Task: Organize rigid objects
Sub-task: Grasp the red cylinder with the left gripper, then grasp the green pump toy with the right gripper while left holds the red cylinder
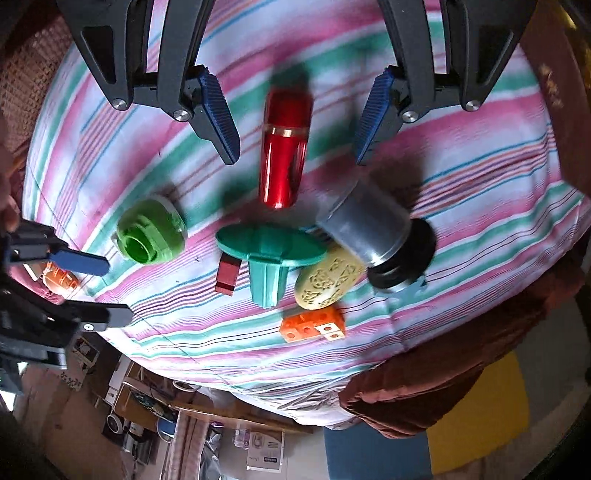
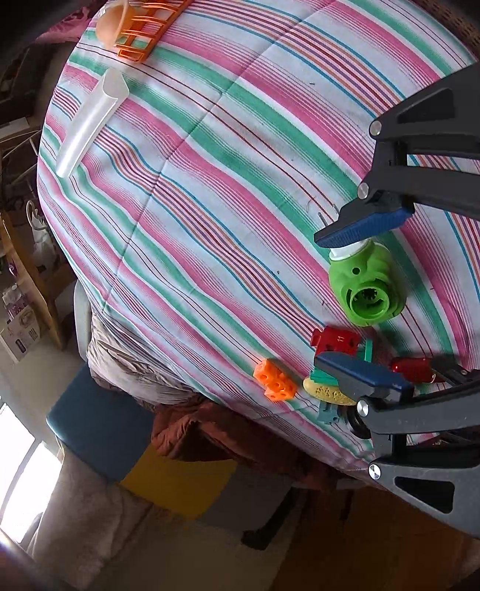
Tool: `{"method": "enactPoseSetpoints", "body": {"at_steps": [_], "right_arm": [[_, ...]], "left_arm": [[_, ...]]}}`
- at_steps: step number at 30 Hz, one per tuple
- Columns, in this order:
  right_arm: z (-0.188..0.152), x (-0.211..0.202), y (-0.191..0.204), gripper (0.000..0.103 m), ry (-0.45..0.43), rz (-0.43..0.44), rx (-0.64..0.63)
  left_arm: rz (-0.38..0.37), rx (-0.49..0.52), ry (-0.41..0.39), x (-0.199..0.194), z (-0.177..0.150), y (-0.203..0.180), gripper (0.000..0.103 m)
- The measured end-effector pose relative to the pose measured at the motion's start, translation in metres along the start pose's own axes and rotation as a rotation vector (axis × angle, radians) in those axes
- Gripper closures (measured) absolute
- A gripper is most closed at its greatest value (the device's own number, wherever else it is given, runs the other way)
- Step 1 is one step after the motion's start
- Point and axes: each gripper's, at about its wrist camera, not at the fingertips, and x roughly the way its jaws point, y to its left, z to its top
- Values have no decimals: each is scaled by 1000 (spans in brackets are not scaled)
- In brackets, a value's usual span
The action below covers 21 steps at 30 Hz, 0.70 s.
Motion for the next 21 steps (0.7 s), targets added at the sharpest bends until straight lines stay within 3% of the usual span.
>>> {"method": "enactPoseSetpoints", "body": {"at_steps": [1,3,4,6,16,21], "right_arm": [[0,1,-1,44,0,-8,3],[1,2,-4,44,0,-34,9],[2,2,-5,44,-1,-42,12],[3,5,-7,44,3,-65,12],[1,22,-8,44,47,-136,-23],[-2,26,0,41,89,-89,-55]], "left_arm": [[8,3,3,5,2,-2,40],[20,7,10,13,4,-3,61],[22,6,10,16,3,-2,63],[21,1,-12,15,1,0,77],[4,-9,-38,-6,-35,6,77],[0,-35,-50,-20,-60,12,77]]}}
